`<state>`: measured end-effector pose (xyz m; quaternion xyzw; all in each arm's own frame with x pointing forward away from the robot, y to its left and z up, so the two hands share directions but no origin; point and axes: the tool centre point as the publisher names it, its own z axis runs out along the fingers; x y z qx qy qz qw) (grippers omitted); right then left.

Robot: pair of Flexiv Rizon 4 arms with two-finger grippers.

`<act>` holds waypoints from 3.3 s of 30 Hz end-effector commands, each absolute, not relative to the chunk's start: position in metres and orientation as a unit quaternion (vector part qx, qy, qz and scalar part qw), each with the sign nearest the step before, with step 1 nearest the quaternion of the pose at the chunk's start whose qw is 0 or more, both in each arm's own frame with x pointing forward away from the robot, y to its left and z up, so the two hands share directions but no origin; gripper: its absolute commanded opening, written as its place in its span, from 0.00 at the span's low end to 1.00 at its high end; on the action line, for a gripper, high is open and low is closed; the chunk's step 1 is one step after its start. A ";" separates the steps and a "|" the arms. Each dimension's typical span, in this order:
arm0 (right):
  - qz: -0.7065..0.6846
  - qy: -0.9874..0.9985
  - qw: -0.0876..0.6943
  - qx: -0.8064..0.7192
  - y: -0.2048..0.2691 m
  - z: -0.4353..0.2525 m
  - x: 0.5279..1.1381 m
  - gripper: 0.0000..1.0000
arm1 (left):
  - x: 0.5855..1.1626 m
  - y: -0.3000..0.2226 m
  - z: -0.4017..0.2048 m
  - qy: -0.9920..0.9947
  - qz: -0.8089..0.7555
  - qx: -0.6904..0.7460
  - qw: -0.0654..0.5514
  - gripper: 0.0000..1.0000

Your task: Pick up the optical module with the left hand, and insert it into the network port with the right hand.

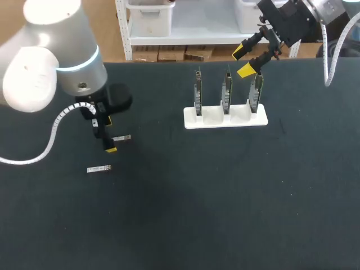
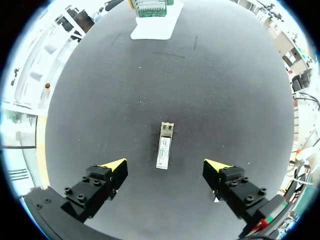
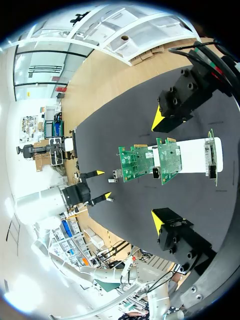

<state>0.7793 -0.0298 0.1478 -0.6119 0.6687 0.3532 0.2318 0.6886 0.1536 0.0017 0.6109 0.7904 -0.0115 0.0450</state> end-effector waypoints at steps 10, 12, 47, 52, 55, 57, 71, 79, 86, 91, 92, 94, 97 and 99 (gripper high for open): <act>0.352 0.669 0.234 -0.611 -0.030 0.148 0.777 1.00 | 0.686 0.153 -0.008 0.789 -0.018 0.612 0.041 1.00; 0.352 0.669 0.234 -0.611 -0.030 0.148 0.777 1.00 | 0.686 0.152 -0.009 0.789 -0.019 0.613 0.040 1.00; 0.352 0.669 0.234 -0.611 -0.030 0.148 0.777 1.00 | 0.685 0.152 -0.016 0.786 -0.014 0.616 0.041 0.30; 0.352 0.669 0.234 -0.611 -0.030 0.148 0.777 1.00 | 0.685 0.153 -0.017 0.787 -0.017 0.616 0.039 0.00; 0.352 0.669 0.234 -0.611 -0.030 0.148 0.777 1.00 | 0.685 0.153 -0.018 0.787 -0.018 0.615 0.039 0.00; 0.352 0.669 0.234 -0.611 -0.030 0.148 0.777 1.00 | 0.685 0.154 -0.018 0.787 -0.018 0.615 0.040 0.00; 0.352 0.669 0.234 -0.611 -0.030 0.148 0.777 1.00 | 0.688 0.158 -0.012 0.789 -0.028 0.610 0.067 0.00; 0.352 0.669 0.234 -0.611 -0.030 0.148 0.777 1.00 | 0.694 0.150 0.024 0.775 -0.066 0.612 0.142 0.00; 0.352 0.669 0.234 -0.611 -0.030 0.148 0.777 1.00 | 0.694 0.142 0.060 0.755 -0.092 0.613 0.215 0.00; 0.352 0.669 0.234 -0.611 -0.030 0.148 0.777 1.00 | 0.694 0.142 0.060 0.755 -0.092 0.613 0.215 0.00; 0.352 0.669 0.234 -0.611 -0.030 0.148 0.777 1.00 | 0.694 0.142 0.060 0.755 -0.092 0.613 0.215 0.00; 0.352 0.669 0.234 -0.611 -0.030 0.148 0.777 1.00 | 0.694 0.142 0.060 0.755 -0.092 0.613 0.215 0.00; 0.352 0.669 0.234 -0.611 -0.030 0.148 0.777 1.00 | 0.696 0.149 0.062 0.761 -0.097 0.603 0.217 0.00; 0.352 0.669 0.234 -0.611 -0.030 0.148 0.777 1.00 | 0.698 0.147 0.067 0.765 -0.111 0.593 0.227 0.00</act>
